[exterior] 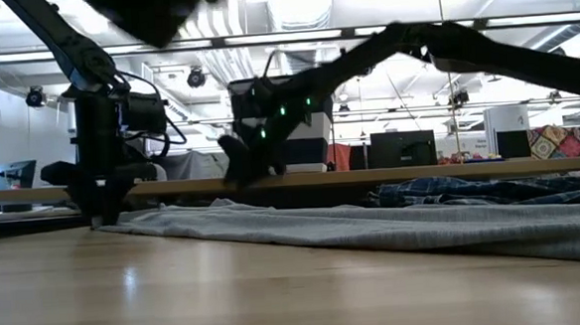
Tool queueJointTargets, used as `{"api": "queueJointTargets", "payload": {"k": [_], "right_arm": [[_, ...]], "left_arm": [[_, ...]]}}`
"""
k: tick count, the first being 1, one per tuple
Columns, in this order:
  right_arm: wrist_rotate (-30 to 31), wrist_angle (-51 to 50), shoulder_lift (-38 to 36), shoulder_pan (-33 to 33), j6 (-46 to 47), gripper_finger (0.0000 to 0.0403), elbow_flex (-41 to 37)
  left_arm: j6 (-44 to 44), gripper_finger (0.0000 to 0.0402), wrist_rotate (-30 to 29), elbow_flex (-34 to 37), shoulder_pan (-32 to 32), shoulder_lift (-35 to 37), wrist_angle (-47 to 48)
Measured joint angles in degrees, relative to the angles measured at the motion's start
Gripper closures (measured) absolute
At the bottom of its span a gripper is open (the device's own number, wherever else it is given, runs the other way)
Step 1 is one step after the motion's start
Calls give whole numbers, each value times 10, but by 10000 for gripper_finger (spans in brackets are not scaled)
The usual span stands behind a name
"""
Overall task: Fold Laundry from Bin
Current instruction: Fold the gray shirt
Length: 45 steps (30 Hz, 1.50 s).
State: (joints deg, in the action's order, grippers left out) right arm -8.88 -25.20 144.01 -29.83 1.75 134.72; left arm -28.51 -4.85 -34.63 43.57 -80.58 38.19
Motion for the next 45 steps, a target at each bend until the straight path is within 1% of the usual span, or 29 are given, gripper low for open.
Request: {"api": "queueJointTargets", "payload": {"k": [2, 6, 10, 14, 15, 19, 22, 26, 28, 33, 37, 41, 45], "right_arm": [[2, -13, 12, -5, 17, 197, 2], [-27, -30, 17, -11, 40, 197, 3], [-48, -27, 19, -16, 57, 197, 4], [-101, -25, 23, -24, 93, 197, 6], [-103, -28, 23, -25, 95, 197, 6], [-78, -32, 20, -20, 85, 197, 5], [-46, -43, 8, -15, 69, 197, 2], [-31, -72, -21, -16, 58, 197, 1], [-31, -100, -45, -18, 45, 197, 1], [-30, -190, -79, -23, -25, 197, 3], [-29, -243, -83, -26, -60, 197, 1], [-31, -247, -89, -24, -109, 197, 1], [-41, -247, -82, -20, -128, 197, 0]], "left_arm": [[0, 304, -2, 1, 0, 0, -4], [6, 352, -5, 2, 0, -1, -7], [13, 375, -5, 2, 0, -1, -11], [32, 388, -2, -8, 0, -1, -6], [36, 393, -3, -13, -2, 0, -5], [46, 400, -3, -48, -8, 8, 6], [47, 401, -3, -81, -14, 18, 28], [47, 401, -2, -138, -34, 29, 67], [47, 401, 10, -164, -46, 28, 98], [36, 401, 59, -218, -97, 28, 147], [15, 401, 69, -241, -168, 26, 134], [-30, 401, 69, -250, -249, 13, 122], [-76, 401, 43, -248, -318, 4, 119]]}}
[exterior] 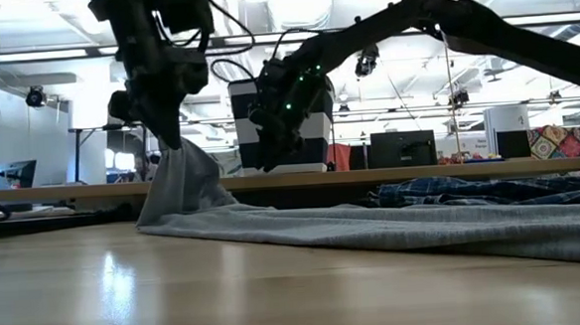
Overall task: Fold Laundry from Bin
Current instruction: Fold the gray shirt
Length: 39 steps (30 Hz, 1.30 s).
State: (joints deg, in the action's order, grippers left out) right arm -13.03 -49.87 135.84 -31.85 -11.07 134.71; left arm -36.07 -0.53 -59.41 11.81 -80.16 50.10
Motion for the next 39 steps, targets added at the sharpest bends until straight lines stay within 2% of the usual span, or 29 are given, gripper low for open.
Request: {"api": "queueJointTargets", "payload": {"k": [3, 10, 17, 21, 25, 29, 32, 35, 39], "right_arm": [[-25, 9, 9, 4, 61, 197, -5], [-24, 62, 11, 35, 199, 197, -16], [-19, 54, 11, 51, 173, 197, -28], [-19, 10, -3, 52, 150, 197, -28], [-15, -49, -29, 52, 114, 197, -28], [1, -83, -58, 55, 102, 197, -29], [2, -90, -79, 57, 113, 197, -29], [1, -91, -96, 59, 125, 197, -29], [11, -93, -116, 61, 172, 197, -29]], "left_arm": [[-16, 401, -15, 2, -48, -6, -20], [-37, 402, -31, 7, -125, -41, -78], [-29, 395, -33, 11, -139, -84, -108], [-48, 348, -17, 11, -139, -79, -102], [-59, 271, -17, 11, -129, -25, -66], [-62, 187, -47, 23, -75, 26, -28], [-66, 138, -56, 48, 28, 47, -25], [-7, 121, -7, 103, 160, 50, -119], [78, 127, 89, 169, 305, 29, -287]]}}
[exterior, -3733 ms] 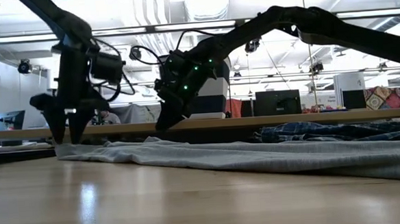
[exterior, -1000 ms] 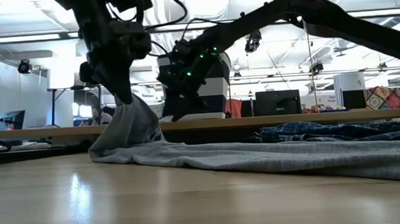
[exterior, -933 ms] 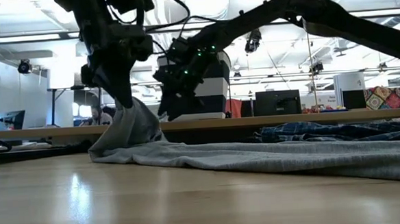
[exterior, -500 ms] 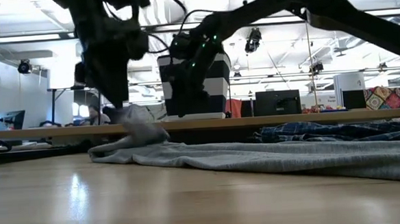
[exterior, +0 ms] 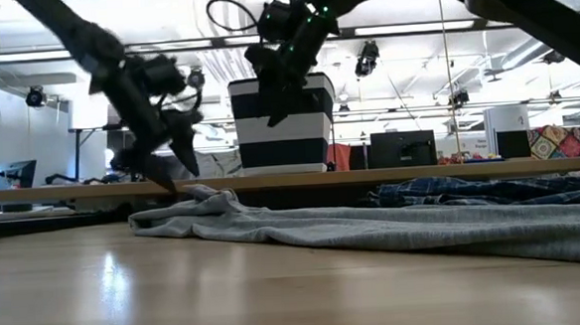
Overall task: Fold Laundry from Bin
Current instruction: Fold the gray shirt
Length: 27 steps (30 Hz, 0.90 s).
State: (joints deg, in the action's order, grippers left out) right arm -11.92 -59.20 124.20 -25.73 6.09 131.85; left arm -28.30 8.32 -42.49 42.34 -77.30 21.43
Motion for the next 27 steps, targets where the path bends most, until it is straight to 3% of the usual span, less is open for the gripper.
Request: {"api": "queueJointTargets", "payload": {"k": [4, 8, 16, 20, 24, 25, 27], "right_arm": [[8, 0, -9, 4, 32, 197, 0], [20, -1, -10, 8, 66, 197, 0], [31, -2, -10, 15, 98, 197, 0], [30, -6, -10, 17, 104, 197, 0], [31, -26, -16, 21, 91, 197, 0], [31, -36, -21, 22, 87, 197, 0], [31, -66, -33, 25, 74, 197, 0]], "left_arm": [[105, 137, 23, 20, 60, -33, -57], [175, 141, 107, 20, 76, -75, -95], [233, 170, 114, -19, 77, -162, -104], [218, 232, 156, -43, 77, -185, -101], [197, 340, 190, -63, 72, -184, -97], [185, 369, 208, -67, 71, -182, -93], [153, 389, 260, -78, 67, -178, -93]]}}
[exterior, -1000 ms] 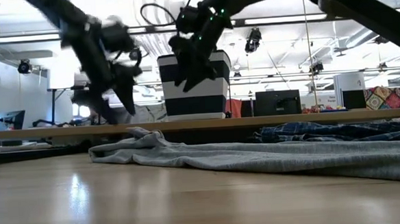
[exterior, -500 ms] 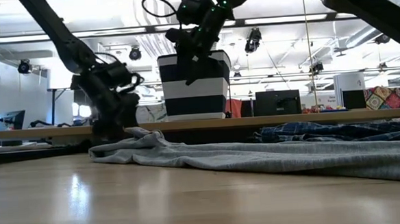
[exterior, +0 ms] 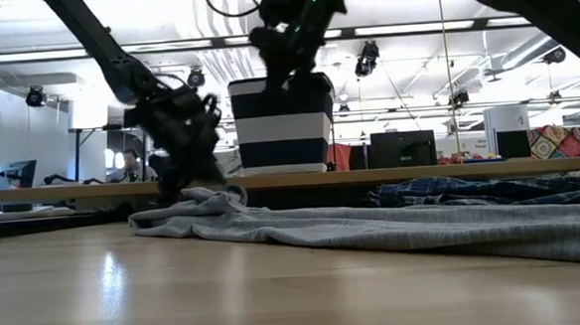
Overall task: Fold Laundry from Bin
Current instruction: Fold the gray shirt
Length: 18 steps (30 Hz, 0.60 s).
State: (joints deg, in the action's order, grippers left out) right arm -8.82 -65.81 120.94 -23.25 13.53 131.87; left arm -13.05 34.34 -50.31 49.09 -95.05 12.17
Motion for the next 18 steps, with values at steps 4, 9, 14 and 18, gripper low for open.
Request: {"api": "queueJointTargets", "payload": {"k": [4, 9, 14, 18], "right_arm": [[19, -79, -27, 7, -40, 197, 0], [75, -139, -49, 20, -103, 197, -14], [89, -112, -90, 34, -249, 197, -90], [85, -18, -163, 32, -312, 197, -217]], "left_arm": [[-38, 395, 31, -38, -46, 5, 5], [-72, 392, -31, -108, -143, -14, 7], [-75, 362, -114, -192, -213, -67, 20], [-79, 304, -121, -247, -232, -117, 46]]}}
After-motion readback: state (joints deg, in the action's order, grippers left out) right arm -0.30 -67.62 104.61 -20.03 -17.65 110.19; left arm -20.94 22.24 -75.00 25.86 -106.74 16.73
